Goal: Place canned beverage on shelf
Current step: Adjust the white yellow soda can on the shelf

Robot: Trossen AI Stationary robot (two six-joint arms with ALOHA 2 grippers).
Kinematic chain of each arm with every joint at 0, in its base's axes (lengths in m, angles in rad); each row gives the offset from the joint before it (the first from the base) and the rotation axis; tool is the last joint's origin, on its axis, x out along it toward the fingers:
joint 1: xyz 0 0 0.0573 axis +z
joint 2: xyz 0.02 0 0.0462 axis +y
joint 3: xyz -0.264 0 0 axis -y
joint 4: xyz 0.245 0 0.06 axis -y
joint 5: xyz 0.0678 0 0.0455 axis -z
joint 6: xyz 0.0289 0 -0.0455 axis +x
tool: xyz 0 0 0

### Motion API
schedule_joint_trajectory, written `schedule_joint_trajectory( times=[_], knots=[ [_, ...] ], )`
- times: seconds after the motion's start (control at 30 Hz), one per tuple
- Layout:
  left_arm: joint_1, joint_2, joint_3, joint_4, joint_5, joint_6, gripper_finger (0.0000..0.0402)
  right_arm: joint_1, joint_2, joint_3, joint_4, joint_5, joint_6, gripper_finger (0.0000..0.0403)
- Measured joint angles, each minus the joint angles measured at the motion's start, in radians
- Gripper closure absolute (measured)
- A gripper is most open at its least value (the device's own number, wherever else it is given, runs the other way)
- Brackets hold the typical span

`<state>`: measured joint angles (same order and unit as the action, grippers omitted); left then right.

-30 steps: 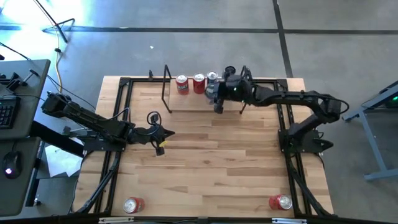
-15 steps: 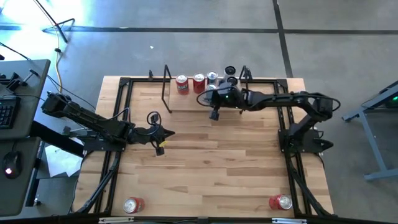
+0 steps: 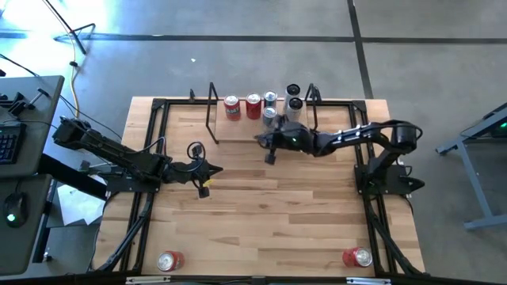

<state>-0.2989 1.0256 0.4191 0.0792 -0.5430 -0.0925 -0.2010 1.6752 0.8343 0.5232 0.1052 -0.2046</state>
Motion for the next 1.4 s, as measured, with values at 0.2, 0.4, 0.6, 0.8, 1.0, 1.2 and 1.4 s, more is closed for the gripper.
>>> schedule_joint_trajectory(
  times=[0.2, 0.4, 0.6, 0.8, 1.0, 1.2, 1.4],
  knots=[
    [0.000, 0.000, 0.000, 0.000, 0.000, 0.000, 0.0401, 0.054, -0.004, -0.182, 0.251, 0.066, 0.049, 0.0403],
    [0.000, 0.000, 0.000, 0.000, -0.013, 0.007, 0.0401, 0.119, -0.110, -0.228, 0.122, 0.176, 0.091, 0.0403],
    [0.000, 0.000, 0.000, 0.001, -0.016, 0.009, 0.0401, 0.162, -0.316, -0.166, -0.207, 0.435, 0.148, 0.0403],
    [0.000, 0.000, 0.000, 0.001, -0.017, 0.008, 0.0401, 0.162, -0.506, -0.074, -0.525, 0.571, 0.221, 0.0403],
    [0.000, 0.000, 0.000, 0.001, -0.017, 0.008, 0.0401, 0.090, -0.603, -0.036, -0.639, 0.639, 0.251, 0.0403],
    [0.000, 0.000, 0.000, 0.001, -0.018, 0.000, 0.0401, -0.093, -0.562, -0.039, -0.662, 0.515, 0.302, 0.0403],
    [0.000, 0.000, 0.000, 0.001, -0.018, 0.000, 0.0401, -0.187, -0.508, -0.039, -0.664, 0.422, 0.347, 0.0403]
  ],
)
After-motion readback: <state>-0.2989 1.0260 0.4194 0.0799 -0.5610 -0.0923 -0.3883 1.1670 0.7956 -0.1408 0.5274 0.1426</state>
